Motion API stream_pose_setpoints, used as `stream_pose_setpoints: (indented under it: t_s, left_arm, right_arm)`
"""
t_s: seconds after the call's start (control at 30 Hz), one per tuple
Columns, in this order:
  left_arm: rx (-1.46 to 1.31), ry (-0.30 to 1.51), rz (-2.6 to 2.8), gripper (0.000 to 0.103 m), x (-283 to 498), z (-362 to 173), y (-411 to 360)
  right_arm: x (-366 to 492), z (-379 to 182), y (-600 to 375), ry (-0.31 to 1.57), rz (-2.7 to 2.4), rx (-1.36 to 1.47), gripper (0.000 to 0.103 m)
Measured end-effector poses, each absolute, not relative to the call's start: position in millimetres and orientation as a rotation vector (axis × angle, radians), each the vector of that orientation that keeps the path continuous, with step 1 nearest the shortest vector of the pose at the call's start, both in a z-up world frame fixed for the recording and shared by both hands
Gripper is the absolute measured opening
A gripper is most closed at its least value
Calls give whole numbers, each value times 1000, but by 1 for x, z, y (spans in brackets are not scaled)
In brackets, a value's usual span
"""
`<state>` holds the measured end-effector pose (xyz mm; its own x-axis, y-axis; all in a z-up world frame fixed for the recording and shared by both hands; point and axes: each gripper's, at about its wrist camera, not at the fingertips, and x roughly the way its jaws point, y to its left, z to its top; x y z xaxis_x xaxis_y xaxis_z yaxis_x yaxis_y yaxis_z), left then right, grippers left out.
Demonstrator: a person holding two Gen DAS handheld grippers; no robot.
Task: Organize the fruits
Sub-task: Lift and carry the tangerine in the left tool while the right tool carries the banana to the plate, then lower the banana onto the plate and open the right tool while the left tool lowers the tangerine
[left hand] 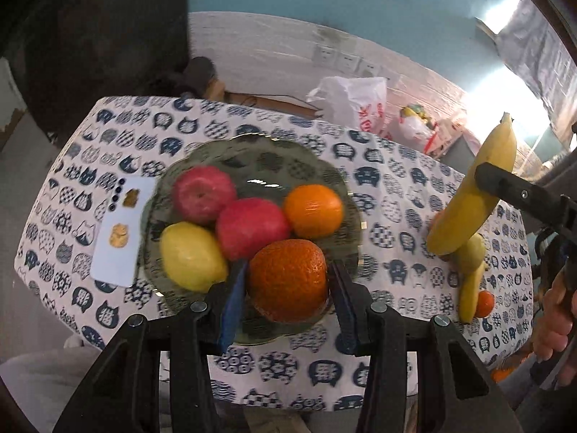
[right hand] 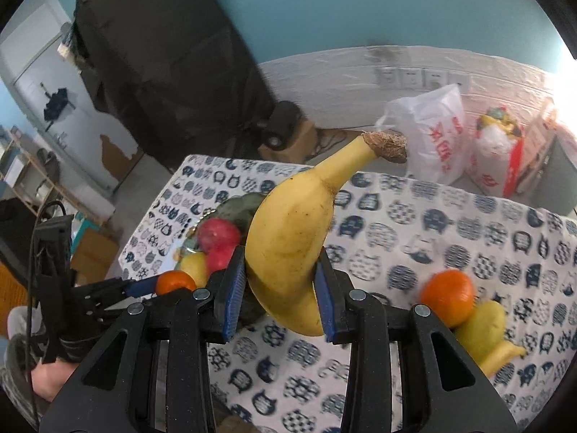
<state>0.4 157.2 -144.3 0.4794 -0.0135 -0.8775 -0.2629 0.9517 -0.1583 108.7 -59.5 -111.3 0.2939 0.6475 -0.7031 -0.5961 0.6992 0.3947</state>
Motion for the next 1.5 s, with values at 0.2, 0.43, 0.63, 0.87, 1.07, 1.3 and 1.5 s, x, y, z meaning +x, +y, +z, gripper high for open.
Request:
stream_pose_setpoints:
  t_s: [0.2, 0.43, 0.63, 0.87, 1.07, 1.3, 1.5]
  left_arm:
    - [-322, 1076, 188, 47, -11, -157, 183]
    - [-368, 1067, 219, 47, -22, -159, 208]
    - [-418, 1055, 250, 47, -35, -159, 231]
    - [-462, 1033, 281, 47, -51, -155, 251]
    - [-478, 1024, 301, 47, -61, -155, 263]
    - [-505, 1034, 305, 47, -65, -159, 270]
    - [-484, 1036, 278, 47, -54, -157, 259]
  right_arm:
    - [103, -117, -19, 971, 865, 0, 35]
    - [93, -125, 21, 976, 894, -79, 35]
    - [74, -147, 57, 1016, 917, -202, 35]
    - [42, -176, 94, 995, 934, -393, 35]
    - [31, -193, 117, 1049, 975, -426, 40]
    - [26, -190, 117, 1074, 993, -382, 55]
    - [43, -179, 89, 1098, 916, -310, 64]
